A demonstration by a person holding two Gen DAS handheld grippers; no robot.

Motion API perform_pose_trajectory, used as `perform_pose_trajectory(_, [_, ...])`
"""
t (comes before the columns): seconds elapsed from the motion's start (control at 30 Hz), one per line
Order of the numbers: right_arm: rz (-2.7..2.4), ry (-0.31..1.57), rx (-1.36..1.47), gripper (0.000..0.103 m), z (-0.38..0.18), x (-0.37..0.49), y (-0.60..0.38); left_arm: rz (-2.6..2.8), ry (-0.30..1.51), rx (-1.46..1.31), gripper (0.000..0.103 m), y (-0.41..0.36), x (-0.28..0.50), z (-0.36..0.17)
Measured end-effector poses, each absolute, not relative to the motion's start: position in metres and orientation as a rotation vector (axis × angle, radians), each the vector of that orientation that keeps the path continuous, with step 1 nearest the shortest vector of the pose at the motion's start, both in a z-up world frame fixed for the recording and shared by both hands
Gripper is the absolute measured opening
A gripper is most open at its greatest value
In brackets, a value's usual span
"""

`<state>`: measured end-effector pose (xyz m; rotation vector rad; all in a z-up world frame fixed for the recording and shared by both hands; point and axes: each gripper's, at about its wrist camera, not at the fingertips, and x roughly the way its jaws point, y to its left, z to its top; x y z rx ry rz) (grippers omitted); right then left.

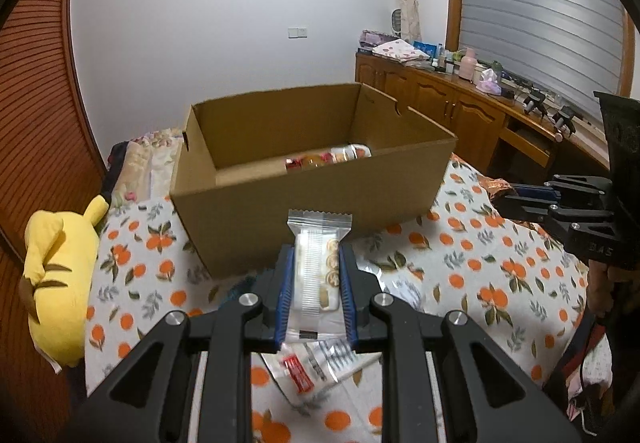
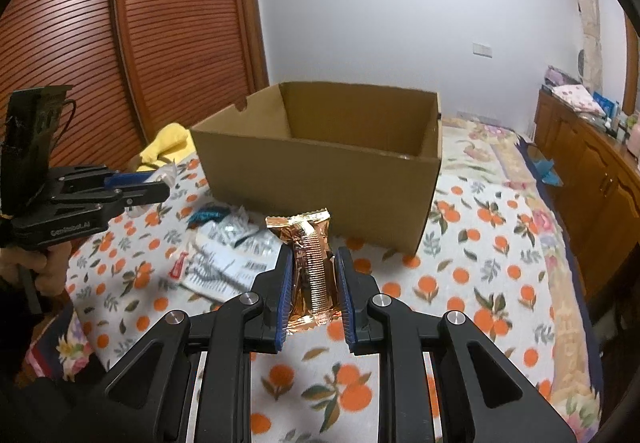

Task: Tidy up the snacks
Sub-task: 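Carry both snacks over the box and open both tools to drop them in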

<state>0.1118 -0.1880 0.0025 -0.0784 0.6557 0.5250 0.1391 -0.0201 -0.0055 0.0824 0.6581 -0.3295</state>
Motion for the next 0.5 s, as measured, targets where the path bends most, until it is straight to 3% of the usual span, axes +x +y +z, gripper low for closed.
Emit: perform_pose_trajectory(0.5, [0.570,0.612,-0.107,0.019,0.031,0.194,-0.177,-0.313,0.638,0.082,0.020,-0.015,0.226,0.020])
